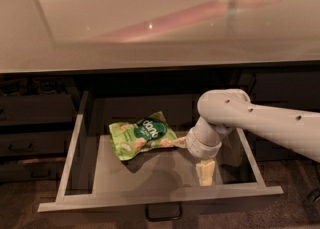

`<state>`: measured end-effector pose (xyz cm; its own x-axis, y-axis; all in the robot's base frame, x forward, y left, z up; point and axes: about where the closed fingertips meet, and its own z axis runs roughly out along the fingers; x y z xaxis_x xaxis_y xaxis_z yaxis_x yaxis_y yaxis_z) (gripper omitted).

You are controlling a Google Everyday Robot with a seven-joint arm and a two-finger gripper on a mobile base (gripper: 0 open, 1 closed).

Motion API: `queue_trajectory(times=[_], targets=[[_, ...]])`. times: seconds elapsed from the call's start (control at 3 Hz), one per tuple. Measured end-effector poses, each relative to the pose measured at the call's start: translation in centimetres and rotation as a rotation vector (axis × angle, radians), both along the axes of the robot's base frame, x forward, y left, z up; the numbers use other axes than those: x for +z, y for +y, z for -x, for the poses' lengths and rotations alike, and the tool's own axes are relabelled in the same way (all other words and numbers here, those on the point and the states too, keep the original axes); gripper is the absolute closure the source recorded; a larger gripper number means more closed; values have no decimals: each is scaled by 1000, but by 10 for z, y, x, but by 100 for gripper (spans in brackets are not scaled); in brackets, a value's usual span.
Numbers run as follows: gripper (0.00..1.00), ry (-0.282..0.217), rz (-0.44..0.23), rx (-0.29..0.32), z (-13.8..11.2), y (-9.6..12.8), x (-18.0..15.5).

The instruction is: Open top drawer

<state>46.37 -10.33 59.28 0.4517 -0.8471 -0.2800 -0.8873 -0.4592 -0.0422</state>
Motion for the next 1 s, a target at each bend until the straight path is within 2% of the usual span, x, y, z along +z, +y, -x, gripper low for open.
queue_trajectory(times=[0.33,0.67,1.0], targets=[[0,17,-42,1,-19,-2,15],[0,-4,-92,-1,-43,2,61],[0,-4,-92,-1,-43,2,61]])
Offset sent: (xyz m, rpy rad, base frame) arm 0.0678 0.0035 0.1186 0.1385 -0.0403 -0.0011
